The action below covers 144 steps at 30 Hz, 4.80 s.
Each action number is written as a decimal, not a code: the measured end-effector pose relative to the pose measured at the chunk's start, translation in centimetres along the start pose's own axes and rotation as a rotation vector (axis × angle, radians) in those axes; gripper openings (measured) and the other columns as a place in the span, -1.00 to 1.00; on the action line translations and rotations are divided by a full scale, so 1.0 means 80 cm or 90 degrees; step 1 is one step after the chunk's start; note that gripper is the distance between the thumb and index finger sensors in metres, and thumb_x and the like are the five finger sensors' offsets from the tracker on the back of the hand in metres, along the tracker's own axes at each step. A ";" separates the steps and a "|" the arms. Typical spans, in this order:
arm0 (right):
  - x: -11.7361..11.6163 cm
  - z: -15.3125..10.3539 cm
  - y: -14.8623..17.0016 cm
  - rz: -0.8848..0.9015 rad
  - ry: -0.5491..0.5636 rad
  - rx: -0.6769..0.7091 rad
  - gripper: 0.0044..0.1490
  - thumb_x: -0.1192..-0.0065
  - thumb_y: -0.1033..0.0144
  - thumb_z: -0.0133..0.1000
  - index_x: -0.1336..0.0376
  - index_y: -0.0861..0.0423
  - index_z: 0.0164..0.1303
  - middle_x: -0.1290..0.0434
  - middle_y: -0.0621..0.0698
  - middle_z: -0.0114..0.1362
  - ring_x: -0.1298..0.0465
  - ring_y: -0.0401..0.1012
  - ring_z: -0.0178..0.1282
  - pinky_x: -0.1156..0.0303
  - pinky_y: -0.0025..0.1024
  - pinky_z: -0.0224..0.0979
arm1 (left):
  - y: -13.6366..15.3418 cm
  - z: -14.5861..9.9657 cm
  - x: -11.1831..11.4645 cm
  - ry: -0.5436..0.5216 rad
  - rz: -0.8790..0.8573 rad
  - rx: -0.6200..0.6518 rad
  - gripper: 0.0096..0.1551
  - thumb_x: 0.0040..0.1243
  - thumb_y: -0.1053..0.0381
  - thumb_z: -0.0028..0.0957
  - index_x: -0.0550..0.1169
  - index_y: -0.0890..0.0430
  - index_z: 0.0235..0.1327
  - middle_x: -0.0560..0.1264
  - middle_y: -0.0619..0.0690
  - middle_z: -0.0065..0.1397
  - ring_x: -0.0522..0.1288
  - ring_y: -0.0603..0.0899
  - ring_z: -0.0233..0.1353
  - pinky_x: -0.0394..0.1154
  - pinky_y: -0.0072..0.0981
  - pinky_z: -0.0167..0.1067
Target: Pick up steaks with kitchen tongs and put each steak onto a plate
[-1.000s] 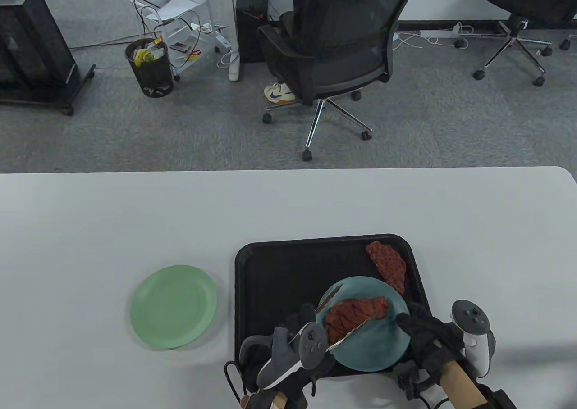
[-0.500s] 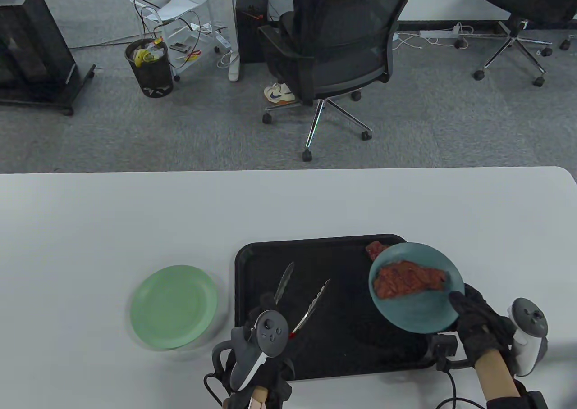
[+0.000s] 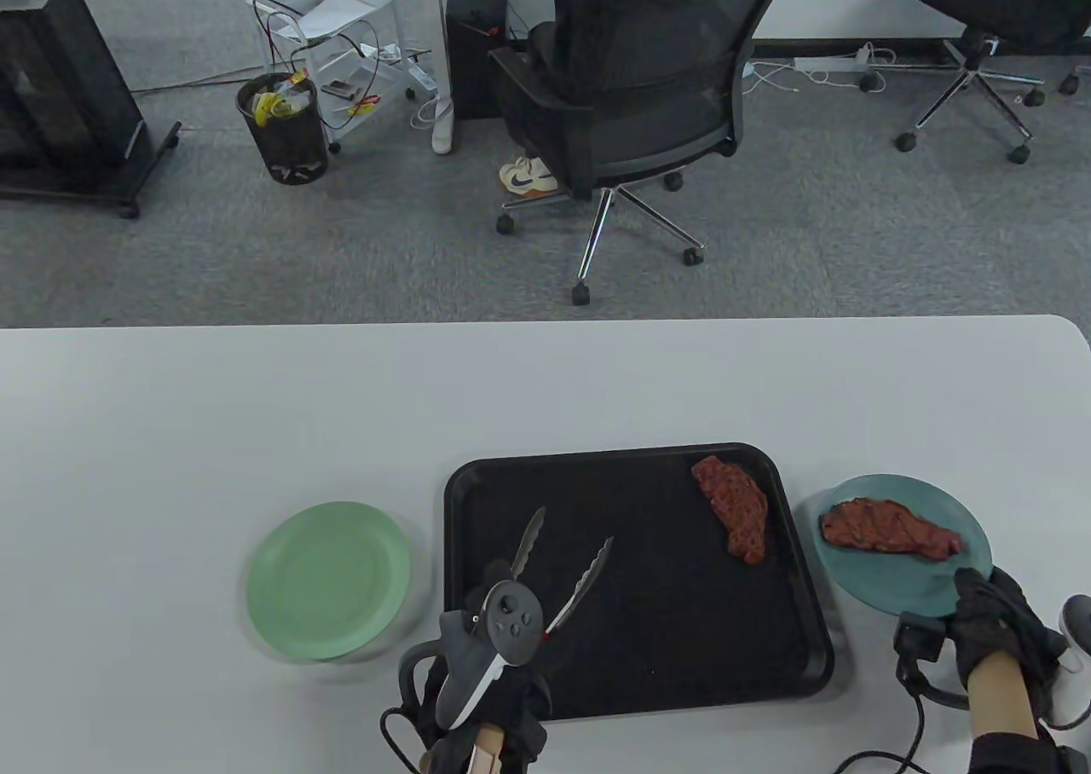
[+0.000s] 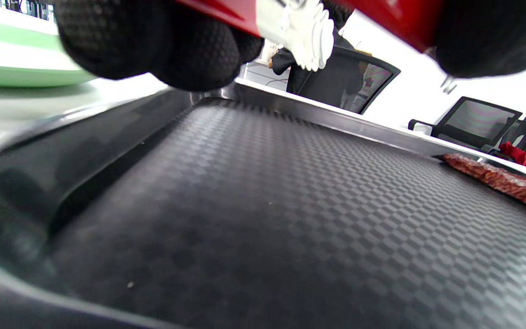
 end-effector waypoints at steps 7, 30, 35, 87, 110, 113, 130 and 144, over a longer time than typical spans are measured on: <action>0.009 0.002 -0.006 -0.093 0.065 -0.007 -0.38 -0.14 0.41 0.07 -0.18 0.30 0.33 -0.48 0.27 0.15 -0.61 0.06 -0.19 -0.65 -0.25 -0.23 | -0.002 -0.001 0.002 0.008 0.023 0.004 0.30 0.29 -0.46 -0.34 0.16 0.18 0.57 0.38 0.24 0.39 0.57 0.31 0.05 0.58 -0.06 -0.08; -0.028 -0.025 -0.055 -0.726 0.190 0.039 -0.20 -0.11 0.30 0.12 0.04 0.15 0.57 -0.35 0.16 0.26 -0.48 -0.06 -0.09 -0.51 -0.28 -0.13 | 0.002 -0.002 0.010 0.031 0.061 -0.003 0.31 0.28 -0.46 -0.35 0.14 0.19 0.57 0.36 0.25 0.40 0.56 0.31 0.06 0.58 -0.06 -0.07; -0.035 -0.031 -0.059 -0.780 0.190 0.058 -0.18 -0.09 0.28 0.13 0.07 0.16 0.59 -0.29 0.20 0.36 -0.46 -0.03 -0.02 -0.50 -0.25 -0.10 | 0.002 -0.002 0.010 0.035 0.062 -0.005 0.31 0.28 -0.47 -0.35 0.14 0.19 0.57 0.36 0.25 0.40 0.56 0.31 0.07 0.58 -0.06 -0.07; -0.238 -0.267 -0.077 -0.571 -0.358 0.673 -0.16 -0.08 0.09 0.05 -0.06 0.19 0.51 -0.31 0.33 0.41 -0.50 0.12 0.12 -0.51 -0.03 0.09 | -0.003 -0.003 0.004 0.022 -0.020 0.005 0.31 0.28 -0.46 -0.35 0.13 0.19 0.57 0.35 0.25 0.40 0.55 0.32 0.08 0.57 -0.05 -0.06; -0.277 -0.327 -0.041 -0.089 -0.844 0.397 0.36 -0.03 -0.35 -0.02 0.42 0.28 0.58 0.18 0.48 0.59 -0.04 0.38 0.45 -0.07 0.31 0.45 | -0.127 -0.064 -0.026 0.046 -0.337 0.275 0.24 0.25 -0.43 -0.21 0.14 0.24 0.57 0.37 0.30 0.43 0.57 0.39 0.15 0.57 0.03 0.02; -0.279 -0.332 -0.040 -0.061 -0.874 0.386 0.37 -0.06 -0.36 -0.05 0.36 0.29 0.58 0.17 0.48 0.59 -0.05 0.38 0.45 -0.08 0.31 0.45 | -0.131 -0.065 -0.020 0.070 -0.369 0.291 0.22 0.24 -0.42 -0.20 0.14 0.24 0.56 0.38 0.30 0.43 0.57 0.40 0.15 0.58 0.03 0.01; -0.263 -0.314 -0.056 -0.005 -0.748 0.420 0.19 -0.21 -0.19 0.02 0.17 0.33 0.52 -0.17 0.43 0.48 -0.38 0.31 0.27 -0.34 0.32 0.27 | -0.144 -0.091 -0.048 -0.052 -0.275 0.381 -0.06 0.24 -0.29 -0.13 0.38 0.14 0.50 0.46 0.28 0.40 0.58 0.40 0.17 0.58 0.02 0.00; -0.230 -0.291 -0.086 -0.478 -0.391 0.622 0.18 -0.21 -0.18 -0.01 0.19 0.19 0.60 -0.16 0.34 0.56 -0.37 0.23 0.28 -0.34 0.20 0.34 | -0.026 -0.029 -0.041 -0.150 -0.182 0.068 0.05 0.24 -0.24 -0.11 0.17 0.19 0.57 0.33 0.31 0.45 0.49 0.42 0.22 0.52 0.03 0.08</action>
Point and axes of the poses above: the tracker on the back of each hand, its own y axis roughly to the little-finger side, its own z axis roughly from the wrist to the fingertips, x = y × z, the point moved 5 cm from there along z, roughly from the wrist to the fingertips
